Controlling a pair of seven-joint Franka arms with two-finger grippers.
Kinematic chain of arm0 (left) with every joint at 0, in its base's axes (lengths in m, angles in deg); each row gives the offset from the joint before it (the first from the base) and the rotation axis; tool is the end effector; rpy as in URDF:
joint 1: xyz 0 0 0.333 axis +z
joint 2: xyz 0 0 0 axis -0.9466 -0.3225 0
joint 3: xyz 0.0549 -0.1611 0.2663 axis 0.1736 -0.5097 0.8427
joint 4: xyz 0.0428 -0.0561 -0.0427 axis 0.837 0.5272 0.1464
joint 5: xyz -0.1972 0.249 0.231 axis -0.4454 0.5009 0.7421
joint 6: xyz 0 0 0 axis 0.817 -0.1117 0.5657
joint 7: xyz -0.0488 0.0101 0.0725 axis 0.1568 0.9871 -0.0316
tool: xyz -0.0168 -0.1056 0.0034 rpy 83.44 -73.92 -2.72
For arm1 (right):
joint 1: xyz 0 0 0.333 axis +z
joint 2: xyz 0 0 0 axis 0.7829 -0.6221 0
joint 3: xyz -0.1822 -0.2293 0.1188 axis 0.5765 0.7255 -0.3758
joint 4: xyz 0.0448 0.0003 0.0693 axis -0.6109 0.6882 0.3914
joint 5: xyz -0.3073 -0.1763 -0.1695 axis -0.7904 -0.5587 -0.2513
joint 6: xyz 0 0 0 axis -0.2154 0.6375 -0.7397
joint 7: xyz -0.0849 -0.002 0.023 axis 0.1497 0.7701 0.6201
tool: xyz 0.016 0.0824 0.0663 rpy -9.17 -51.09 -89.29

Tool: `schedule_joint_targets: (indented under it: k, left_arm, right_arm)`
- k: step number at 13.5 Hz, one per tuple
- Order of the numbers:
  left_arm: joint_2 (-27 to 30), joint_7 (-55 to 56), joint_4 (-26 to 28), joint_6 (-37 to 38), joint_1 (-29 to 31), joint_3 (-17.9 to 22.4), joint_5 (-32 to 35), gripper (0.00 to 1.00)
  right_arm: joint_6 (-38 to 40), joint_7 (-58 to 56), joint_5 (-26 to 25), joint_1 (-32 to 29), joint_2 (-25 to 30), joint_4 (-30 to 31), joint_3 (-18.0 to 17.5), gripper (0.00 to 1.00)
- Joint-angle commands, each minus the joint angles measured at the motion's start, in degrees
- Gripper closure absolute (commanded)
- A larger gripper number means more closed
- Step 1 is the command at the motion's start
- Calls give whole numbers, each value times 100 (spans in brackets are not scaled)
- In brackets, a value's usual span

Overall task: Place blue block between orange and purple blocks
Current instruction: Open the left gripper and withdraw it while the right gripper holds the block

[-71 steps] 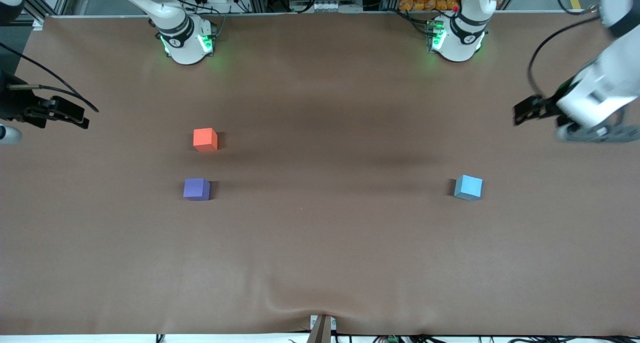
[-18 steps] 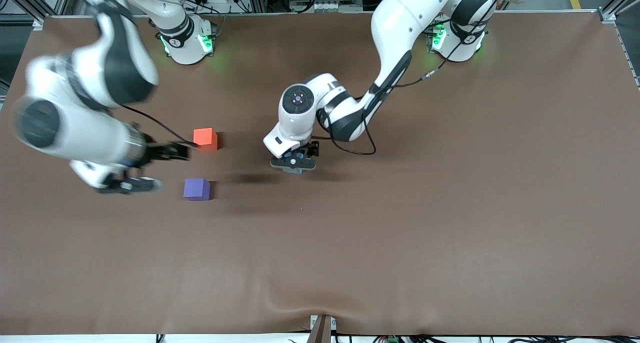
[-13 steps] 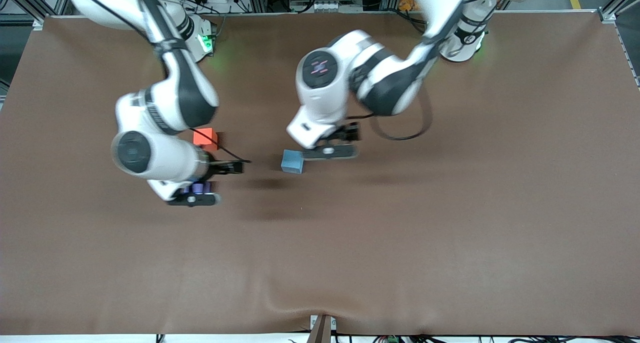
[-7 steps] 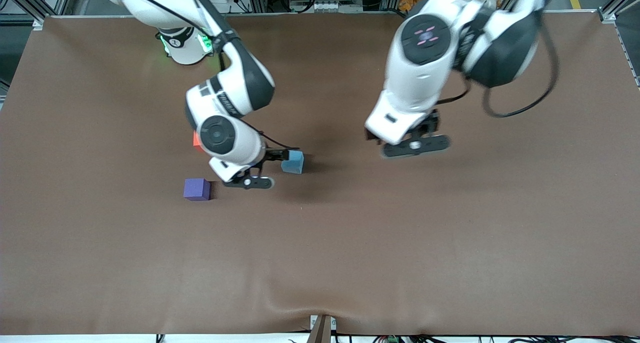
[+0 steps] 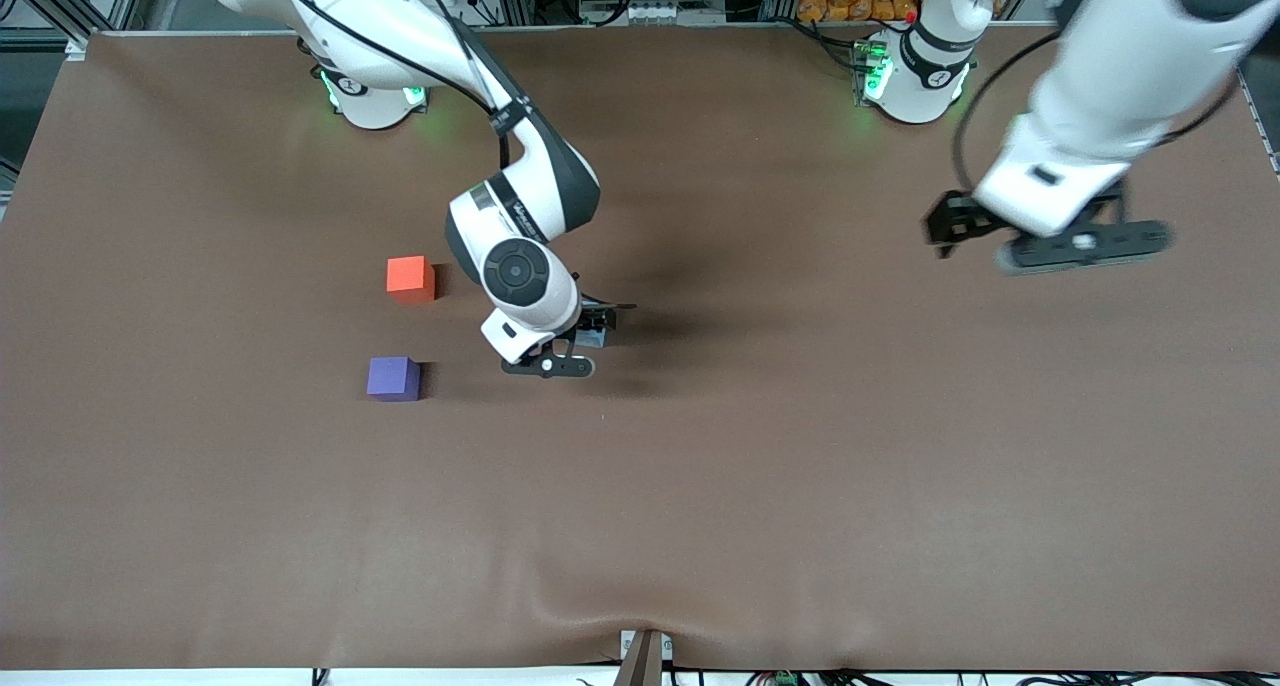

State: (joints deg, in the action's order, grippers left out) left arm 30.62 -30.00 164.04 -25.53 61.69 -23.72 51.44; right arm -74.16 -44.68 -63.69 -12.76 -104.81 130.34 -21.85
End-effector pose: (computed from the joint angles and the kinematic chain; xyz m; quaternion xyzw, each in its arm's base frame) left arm 0.5447 -0.1574 0.6004 -0.9982 -0.0238 -0.0084 0.0545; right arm 0.5481 0.4096 0.2522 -0.9959 0.0223 0.0876 0.0080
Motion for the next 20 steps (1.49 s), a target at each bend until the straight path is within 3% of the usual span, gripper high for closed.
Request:
schedule_joint_targets:
  k: [1,5,9,10,11,12,13,16,18,20]
  left_arm:
    - [398,-628,421,-94,570,-94,-147,0]
    - [416,-1261,403,-181,1370,-94,-632,0]
    - [389,-1280,456,-313,1503,-85,-641,0]
    - [407,-1280,465,-313,1521,-85,-658,0]
    - [407,-1280,465,-313,1521,-85,-658,0]
    - [416,-1280,465,-322,1521,-85,-667,0]
    - [416,-1280,439,-313,1521,-76,-658,0]
    - [416,-1280,439,-313,1521,-76,-667,0]
    - [398,-1280,439,-313,1503,-76,-658,0]
    - [381,-1280,447,-331,1503,-85,-658,0]
  right_arm:
    - [-86,73,-113,140,-55,5,64,0]
    - [-752,12,-87,166,-161,469,47,0]
    - [-789,82,-34,219,-161,576,47,0]
    - [-867,82,-25,219,-161,603,47,14]
    - [-894,91,45,201,-161,603,38,62]
    - [-894,91,219,193,-161,612,47,86]
    - [-868,91,343,201,-117,620,47,95]
    - [-422,74,362,-139,312,612,64,95]
    - [114,-319,344,-893,804,612,73,95]
    - [868,-1512,344,-1632,1209,646,73,95]
